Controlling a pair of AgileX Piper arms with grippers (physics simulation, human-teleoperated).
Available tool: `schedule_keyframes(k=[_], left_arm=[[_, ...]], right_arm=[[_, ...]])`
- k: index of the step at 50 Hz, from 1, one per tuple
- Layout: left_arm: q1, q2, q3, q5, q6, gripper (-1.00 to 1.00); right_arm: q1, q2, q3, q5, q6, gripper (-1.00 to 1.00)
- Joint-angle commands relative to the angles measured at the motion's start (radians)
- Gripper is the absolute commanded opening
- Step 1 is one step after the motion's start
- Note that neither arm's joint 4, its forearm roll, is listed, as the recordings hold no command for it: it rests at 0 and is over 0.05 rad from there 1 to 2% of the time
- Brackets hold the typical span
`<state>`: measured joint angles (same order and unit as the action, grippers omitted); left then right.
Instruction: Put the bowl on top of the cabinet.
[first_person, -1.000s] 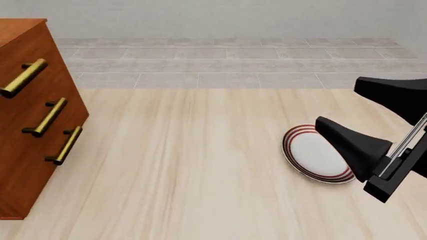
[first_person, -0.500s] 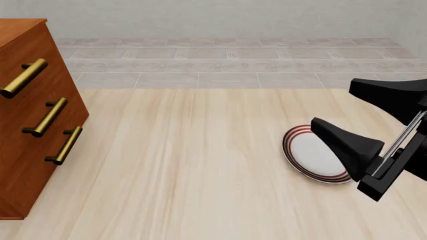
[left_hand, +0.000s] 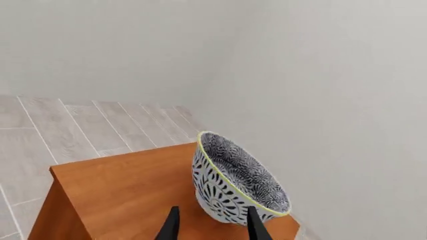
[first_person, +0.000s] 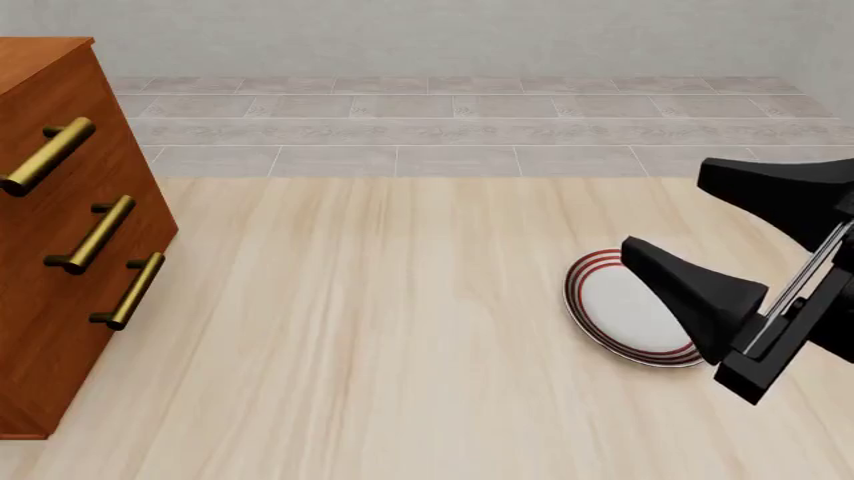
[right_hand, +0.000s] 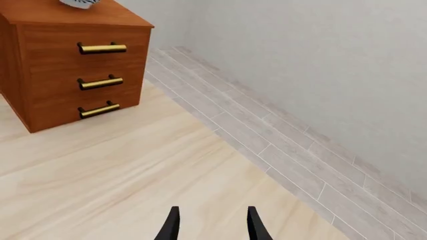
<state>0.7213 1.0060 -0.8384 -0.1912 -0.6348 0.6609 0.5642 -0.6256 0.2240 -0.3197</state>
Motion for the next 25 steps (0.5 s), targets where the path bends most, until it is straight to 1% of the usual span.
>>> schedule_keyframes(k=[1, 2, 7, 10, 11, 13, 17, 21, 23, 25], left_arm=[[-0.028, -0.201, -0.03, 0.132, 0.073, 1.0], [-0.031, -0.221, -0.038, 0.144, 0.078, 1.0], [-0.035, -0.333, -0.102, 0.232, 0.152, 1.0], [-0.076, -0.379, -0.129, 0.269, 0.173, 1.0], [-0.076, -0.379, -0.129, 0.269, 0.173, 1.0], [-0.106, -0.399, -0.151, 0.298, 0.201, 1.0], [-0.151, -0.449, -0.172, 0.333, 0.215, 1.0], [-0.173, -0.475, -0.189, 0.359, 0.237, 1.0], [-0.208, -0.488, -0.198, 0.372, 0.245, 1.0], [-0.24, -0.489, -0.205, 0.384, 0.273, 1.0]], right_arm=[[0.0, -0.008, -0.011, 0.017, 0.003, 1.0], [-0.001, -0.009, -0.011, 0.018, 0.003, 1.0], [0.001, -0.016, -0.014, 0.025, 0.003, 1.0], [0.001, -0.021, -0.016, 0.03, 0.003, 1.0], [0.001, -0.021, -0.016, 0.03, 0.003, 1.0], [0.002, -0.023, -0.017, 0.032, 0.002, 1.0], [0.004, -0.031, -0.018, 0.039, 0.0, 1.0], [0.005, -0.035, -0.02, 0.043, 0.0, 1.0], [0.004, -0.036, -0.021, 0.044, 0.0, 1.0], [0.004, -0.036, -0.021, 0.044, 0.0, 1.0]])
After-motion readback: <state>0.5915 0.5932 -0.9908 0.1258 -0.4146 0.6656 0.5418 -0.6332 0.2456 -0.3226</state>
